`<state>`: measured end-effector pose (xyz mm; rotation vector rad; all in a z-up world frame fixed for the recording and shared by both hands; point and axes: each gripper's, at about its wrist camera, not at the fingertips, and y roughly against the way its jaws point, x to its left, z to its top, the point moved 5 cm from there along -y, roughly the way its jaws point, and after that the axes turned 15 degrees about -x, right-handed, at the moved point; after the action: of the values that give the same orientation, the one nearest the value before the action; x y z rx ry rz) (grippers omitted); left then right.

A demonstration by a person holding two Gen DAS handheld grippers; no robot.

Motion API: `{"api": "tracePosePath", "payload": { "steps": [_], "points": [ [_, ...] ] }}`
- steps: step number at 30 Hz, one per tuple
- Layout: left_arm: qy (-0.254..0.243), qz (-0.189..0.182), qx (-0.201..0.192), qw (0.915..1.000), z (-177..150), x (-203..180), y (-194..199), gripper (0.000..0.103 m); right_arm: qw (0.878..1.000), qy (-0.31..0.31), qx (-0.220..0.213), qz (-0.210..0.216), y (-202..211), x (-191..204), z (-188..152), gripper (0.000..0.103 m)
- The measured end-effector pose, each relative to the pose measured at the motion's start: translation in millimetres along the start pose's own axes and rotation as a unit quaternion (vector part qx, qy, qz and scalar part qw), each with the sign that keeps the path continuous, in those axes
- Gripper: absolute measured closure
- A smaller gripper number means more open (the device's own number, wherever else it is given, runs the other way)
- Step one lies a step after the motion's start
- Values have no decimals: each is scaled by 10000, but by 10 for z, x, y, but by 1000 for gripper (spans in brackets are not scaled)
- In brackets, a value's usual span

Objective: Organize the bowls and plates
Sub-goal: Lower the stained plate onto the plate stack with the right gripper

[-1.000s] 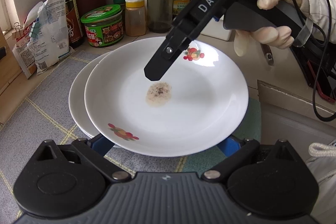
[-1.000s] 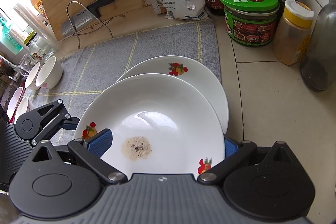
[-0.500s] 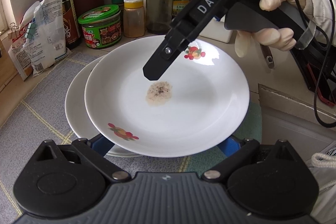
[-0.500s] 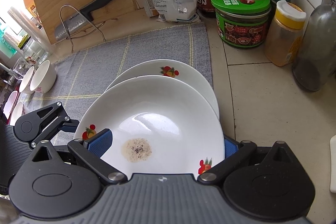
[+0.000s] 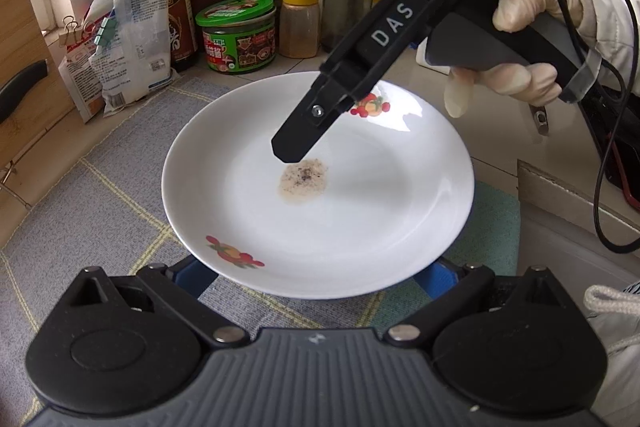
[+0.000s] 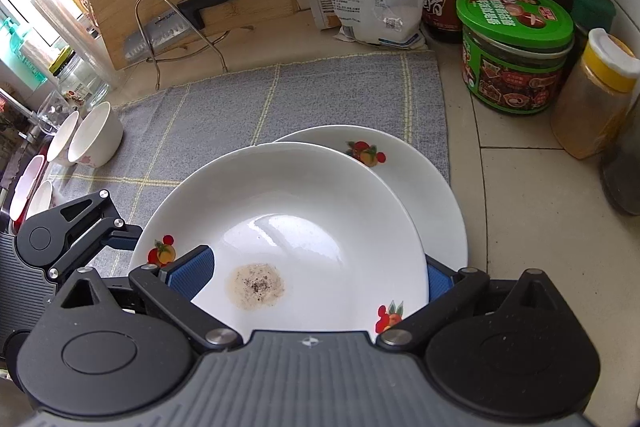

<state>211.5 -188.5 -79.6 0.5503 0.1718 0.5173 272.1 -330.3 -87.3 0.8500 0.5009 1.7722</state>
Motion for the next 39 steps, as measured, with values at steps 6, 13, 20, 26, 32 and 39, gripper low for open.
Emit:
{"api": "tracePosePath", "payload": {
  "steps": [6,13,20,26,32,39],
  "points": [
    [67,149,79,9998,27,31,-21,2,9999,92,72,64,-134,30,29,0],
    [-38,213,213,9995,51,27,-83,2,9999,69,114,37,-222,-23,8,0],
    [-113,231,194,9995,55,44,-81,2,9999,39,139,18,-238,-55,-21,0],
    [-241,254,181,9992,59,32,-87,2,9999,-13,147,-36,-219,-91,-37,0],
    [-250,252,159,9992,58,40,-80,2,9998,-19,178,-74,-176,-115,-62,0],
    [-219,286,165,9992,29,77,-77,2,9998,-37,189,-104,-105,-109,-84,0]
  ]
}}
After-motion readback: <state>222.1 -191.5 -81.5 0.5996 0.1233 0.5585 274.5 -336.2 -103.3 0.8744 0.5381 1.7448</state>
